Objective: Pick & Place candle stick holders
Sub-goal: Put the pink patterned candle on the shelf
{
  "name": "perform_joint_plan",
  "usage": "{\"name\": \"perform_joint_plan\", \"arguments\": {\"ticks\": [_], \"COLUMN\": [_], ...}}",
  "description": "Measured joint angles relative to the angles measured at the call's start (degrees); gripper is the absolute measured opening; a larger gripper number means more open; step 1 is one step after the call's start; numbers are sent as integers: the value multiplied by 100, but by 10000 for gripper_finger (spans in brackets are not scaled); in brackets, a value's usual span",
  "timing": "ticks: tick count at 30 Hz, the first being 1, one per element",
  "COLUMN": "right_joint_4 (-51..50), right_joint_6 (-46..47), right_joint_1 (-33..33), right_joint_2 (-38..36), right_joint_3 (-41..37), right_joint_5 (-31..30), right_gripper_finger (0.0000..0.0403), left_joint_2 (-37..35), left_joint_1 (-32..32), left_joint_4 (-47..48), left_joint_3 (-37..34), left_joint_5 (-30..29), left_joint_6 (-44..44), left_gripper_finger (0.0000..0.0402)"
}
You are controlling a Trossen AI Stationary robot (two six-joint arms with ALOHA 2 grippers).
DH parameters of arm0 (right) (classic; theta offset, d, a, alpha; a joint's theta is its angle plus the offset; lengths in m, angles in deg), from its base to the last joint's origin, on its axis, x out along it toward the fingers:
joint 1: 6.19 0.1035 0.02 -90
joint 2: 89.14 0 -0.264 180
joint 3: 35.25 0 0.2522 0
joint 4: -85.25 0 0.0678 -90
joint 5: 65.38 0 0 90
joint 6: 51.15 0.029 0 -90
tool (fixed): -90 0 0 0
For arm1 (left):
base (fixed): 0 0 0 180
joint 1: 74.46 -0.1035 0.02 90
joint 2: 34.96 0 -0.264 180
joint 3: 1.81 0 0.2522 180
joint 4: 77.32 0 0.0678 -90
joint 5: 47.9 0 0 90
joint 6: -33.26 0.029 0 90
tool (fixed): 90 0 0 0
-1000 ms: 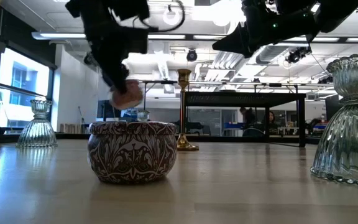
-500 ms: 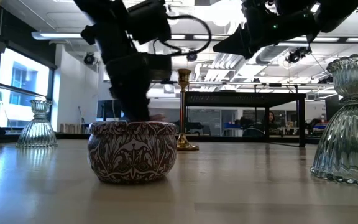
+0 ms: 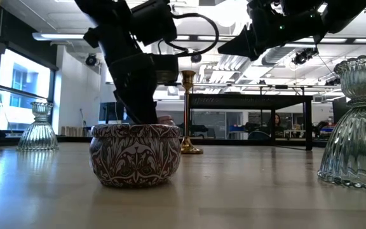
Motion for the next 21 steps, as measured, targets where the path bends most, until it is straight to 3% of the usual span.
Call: {"name": "perform_joint_plan", "arguments": {"ticks": [7,12,18,21], "right_joint_4": [0,-13,-33,-44], "right_joint_6": [1,7,2,0], "right_joint_1": [0,0,0,1], "right_joint_2": [0,0,-4,-48], "right_joint_3": [0,0,-2,-4], "right_joint_5": [2,2,-5,-56], "right_gripper_finger": [2,1,1,1], "left_joint_2": [0,-34,-568,-889], "left_joint_1": [119,97,107,207], "left_joint_4": [7,89,889,1114], "left_joint_3": [0,0,169,170], "left_joint_5": [-3,327,647,348], "left_joint_6": [-1,110,436,510], "left_gripper_finger": [330,331,332,325]}}
